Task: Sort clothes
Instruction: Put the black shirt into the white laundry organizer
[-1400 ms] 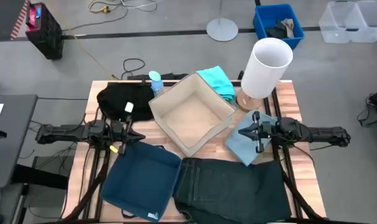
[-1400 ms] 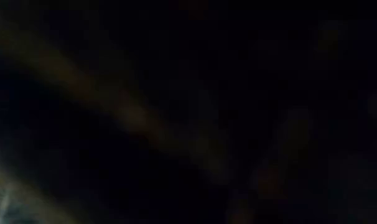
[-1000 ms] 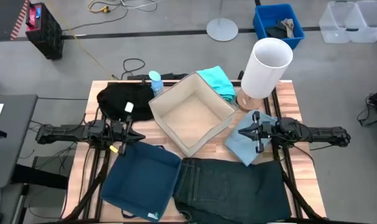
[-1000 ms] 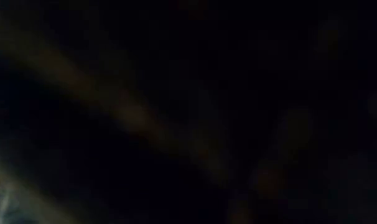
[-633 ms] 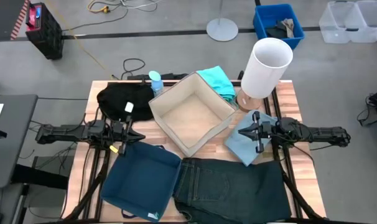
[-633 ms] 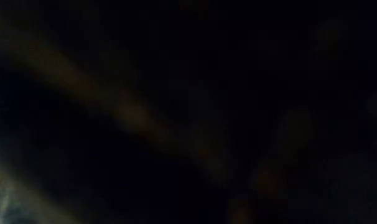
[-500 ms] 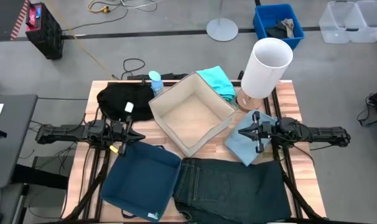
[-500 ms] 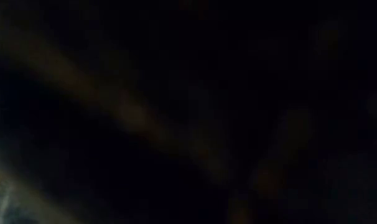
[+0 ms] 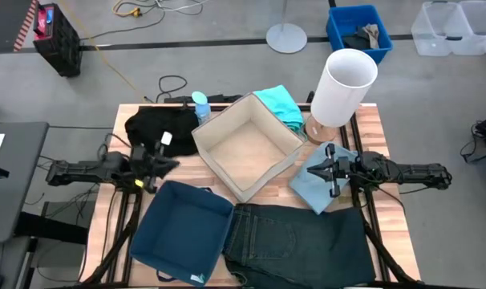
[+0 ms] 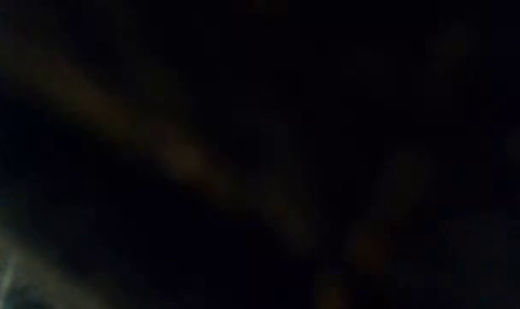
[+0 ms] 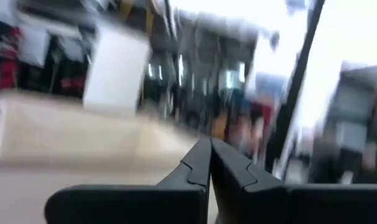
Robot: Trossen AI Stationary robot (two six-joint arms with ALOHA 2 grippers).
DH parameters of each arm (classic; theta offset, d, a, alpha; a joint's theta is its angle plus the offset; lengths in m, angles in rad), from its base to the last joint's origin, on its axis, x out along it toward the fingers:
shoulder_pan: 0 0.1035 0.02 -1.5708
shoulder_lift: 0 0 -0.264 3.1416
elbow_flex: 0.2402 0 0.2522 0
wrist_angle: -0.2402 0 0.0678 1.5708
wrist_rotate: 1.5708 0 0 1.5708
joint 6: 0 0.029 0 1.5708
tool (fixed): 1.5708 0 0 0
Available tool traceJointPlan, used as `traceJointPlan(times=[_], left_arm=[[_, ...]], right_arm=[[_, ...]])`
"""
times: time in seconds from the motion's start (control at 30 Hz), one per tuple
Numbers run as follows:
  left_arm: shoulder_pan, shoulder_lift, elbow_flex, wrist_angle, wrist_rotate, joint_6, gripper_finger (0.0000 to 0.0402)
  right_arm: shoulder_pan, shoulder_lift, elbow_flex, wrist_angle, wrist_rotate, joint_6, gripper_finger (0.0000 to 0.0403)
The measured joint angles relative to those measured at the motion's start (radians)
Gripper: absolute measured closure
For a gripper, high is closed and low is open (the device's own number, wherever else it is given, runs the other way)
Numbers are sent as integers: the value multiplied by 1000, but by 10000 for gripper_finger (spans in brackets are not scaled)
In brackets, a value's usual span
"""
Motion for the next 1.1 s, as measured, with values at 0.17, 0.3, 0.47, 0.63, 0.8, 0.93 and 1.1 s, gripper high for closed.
traceJointPlan(times=[0.17, 0.3, 0.47, 0.63, 0.8, 0.93, 1.1], left_arm=[[0, 1, 0, 236, -209, -130, 395], [0, 8, 26, 354, -378, -166, 395], [1, 52, 161, 321, -553, -54, 394], [1, 185, 350, 234, -578, 106, 381], [0, 363, 609, -176, -668, 200, 354], [32, 529, 806, -586, -867, 151, 327], [178, 684, 961, -945, -799, 118, 281]], right_arm=[[-3, 0, 0, 7, 11, 0, 356], [-29, 0, 0, 25, 34, 0, 356], [-66, 2, 0, 22, 34, -28, 356], [-98, 3, 0, 23, 35, -134, 356], [-118, 3, 0, 60, 35, -124, 356], [-116, 3, 0, 207, 35, 67, 356], [-127, 4, 23, 261, 35, 213, 356]])
